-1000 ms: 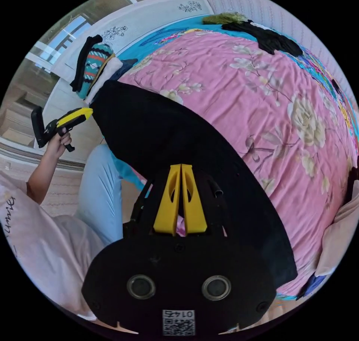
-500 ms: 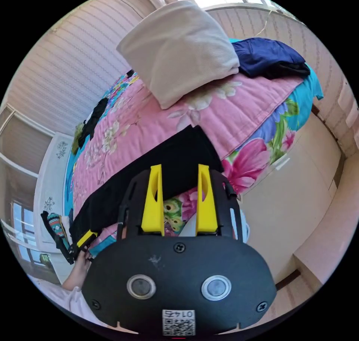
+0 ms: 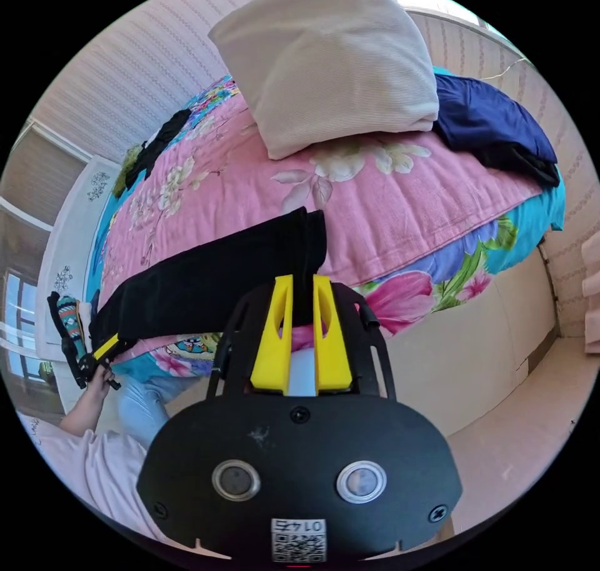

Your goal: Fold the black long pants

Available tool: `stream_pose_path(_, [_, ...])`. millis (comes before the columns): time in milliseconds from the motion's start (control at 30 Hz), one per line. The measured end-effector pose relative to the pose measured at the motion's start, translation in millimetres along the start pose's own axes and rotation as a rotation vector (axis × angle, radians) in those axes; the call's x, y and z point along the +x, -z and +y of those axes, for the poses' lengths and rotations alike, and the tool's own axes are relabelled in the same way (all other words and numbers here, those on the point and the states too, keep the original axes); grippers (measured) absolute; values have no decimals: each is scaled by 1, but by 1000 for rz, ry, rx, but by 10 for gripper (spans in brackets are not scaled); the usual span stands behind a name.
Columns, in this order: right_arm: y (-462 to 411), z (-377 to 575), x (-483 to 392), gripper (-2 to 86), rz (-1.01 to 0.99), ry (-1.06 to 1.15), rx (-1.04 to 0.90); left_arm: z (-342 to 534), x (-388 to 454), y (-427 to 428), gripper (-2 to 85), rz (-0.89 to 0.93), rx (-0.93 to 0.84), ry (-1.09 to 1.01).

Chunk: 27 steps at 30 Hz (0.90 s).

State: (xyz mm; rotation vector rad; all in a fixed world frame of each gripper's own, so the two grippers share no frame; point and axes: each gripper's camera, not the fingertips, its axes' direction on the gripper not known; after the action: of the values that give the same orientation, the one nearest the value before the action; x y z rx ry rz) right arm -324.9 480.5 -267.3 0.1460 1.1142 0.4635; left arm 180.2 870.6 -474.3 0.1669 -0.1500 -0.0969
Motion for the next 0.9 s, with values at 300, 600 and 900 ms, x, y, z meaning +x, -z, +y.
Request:
stream_pose_path(300, [36, -29, 4, 20, -103, 172, 44, -26, 30, -16, -10, 24, -16, -29])
stream_pose_path(600, [-55, -94, 2, 21, 181, 238, -225, -40, 53, -23, -10, 29, -13, -79])
stream_pose_path(900, [-80, -89, -181, -2, -200, 573, -60, -58, 99, -80, -10, 140, 20, -74])
